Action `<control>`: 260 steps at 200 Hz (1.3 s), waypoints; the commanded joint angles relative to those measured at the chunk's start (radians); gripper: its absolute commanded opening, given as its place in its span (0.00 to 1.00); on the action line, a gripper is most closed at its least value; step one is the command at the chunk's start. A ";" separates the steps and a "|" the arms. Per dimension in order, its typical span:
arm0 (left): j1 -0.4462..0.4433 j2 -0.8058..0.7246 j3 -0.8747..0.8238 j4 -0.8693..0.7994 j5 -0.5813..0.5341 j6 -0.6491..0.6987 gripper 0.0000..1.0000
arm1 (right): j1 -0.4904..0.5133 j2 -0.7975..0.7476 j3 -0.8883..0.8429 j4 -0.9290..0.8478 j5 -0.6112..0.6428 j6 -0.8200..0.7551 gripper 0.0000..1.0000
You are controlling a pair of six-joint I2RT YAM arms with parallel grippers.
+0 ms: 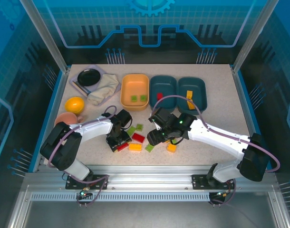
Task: Sort the legos into containers by color
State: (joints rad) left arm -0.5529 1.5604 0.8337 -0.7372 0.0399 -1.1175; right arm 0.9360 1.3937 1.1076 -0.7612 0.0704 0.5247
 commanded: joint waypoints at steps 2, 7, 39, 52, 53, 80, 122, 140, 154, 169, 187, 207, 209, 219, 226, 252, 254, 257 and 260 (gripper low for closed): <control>-0.006 -0.079 0.029 -0.084 -0.064 0.022 0.56 | -0.002 -0.045 0.025 -0.003 0.016 0.022 0.62; -0.007 -0.101 0.051 -0.109 -0.072 0.028 0.56 | -0.008 -0.061 0.030 -0.004 0.025 0.025 0.62; -0.007 -0.137 0.265 -0.166 -0.065 0.096 0.57 | -0.102 -0.159 0.085 -0.009 0.107 0.063 0.63; -0.007 -0.084 0.369 -0.151 -0.032 0.125 0.57 | -0.172 -0.183 0.096 0.016 0.098 0.080 0.63; -0.007 -0.075 0.380 -0.149 -0.028 0.127 0.57 | -0.179 -0.184 0.096 0.017 0.094 0.082 0.64; -0.009 0.104 0.605 -0.114 0.020 0.168 0.56 | -0.340 -0.186 0.125 0.056 0.018 0.124 0.64; -0.015 0.429 1.004 -0.108 0.088 0.214 0.56 | -0.510 -0.160 0.166 0.082 -0.060 0.191 0.64; -0.023 0.564 1.172 -0.113 0.103 0.238 0.56 | -0.545 -0.159 0.170 0.086 -0.065 0.198 0.64; -0.028 0.685 1.328 -0.181 0.091 0.263 0.55 | -0.568 -0.163 0.168 0.081 -0.074 0.203 0.64; -0.028 0.793 1.477 -0.234 0.093 0.274 0.55 | -0.588 -0.171 0.155 0.080 -0.086 0.207 0.64; -0.031 0.869 1.555 -0.243 0.085 0.284 0.55 | -0.604 -0.184 0.136 0.079 -0.094 0.205 0.64; -0.031 0.919 1.582 -0.229 0.086 0.293 0.55 | -0.619 -0.196 0.114 0.074 -0.102 0.205 0.64; -0.031 0.922 1.584 -0.226 0.089 0.294 0.55 | -0.619 -0.197 0.112 0.074 -0.102 0.207 0.64; -0.034 0.941 1.589 -0.219 0.095 0.298 0.55 | -0.624 -0.201 0.103 0.072 -0.104 0.210 0.64; -0.038 0.949 1.590 -0.215 0.095 0.308 0.55 | -0.626 -0.203 0.098 0.074 -0.105 0.211 0.64; -0.041 0.977 1.597 -0.215 0.103 0.321 0.61 | -0.629 -0.194 0.089 0.072 -0.113 0.212 0.65; -0.041 0.980 1.600 -0.217 0.102 0.321 0.62 | -0.629 -0.193 0.089 0.071 -0.115 0.212 0.64; -0.041 0.981 1.603 -0.222 0.103 0.323 0.63 | -0.630 -0.190 0.090 0.068 -0.114 0.212 0.64; -0.041 0.983 1.604 -0.225 0.101 0.324 0.65 | -0.629 -0.189 0.090 0.066 -0.115 0.212 0.65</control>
State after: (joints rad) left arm -0.5827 2.5198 2.3878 -0.9237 0.1139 -0.8303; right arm 0.3244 1.2083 1.2057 -0.6910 -0.0196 0.7238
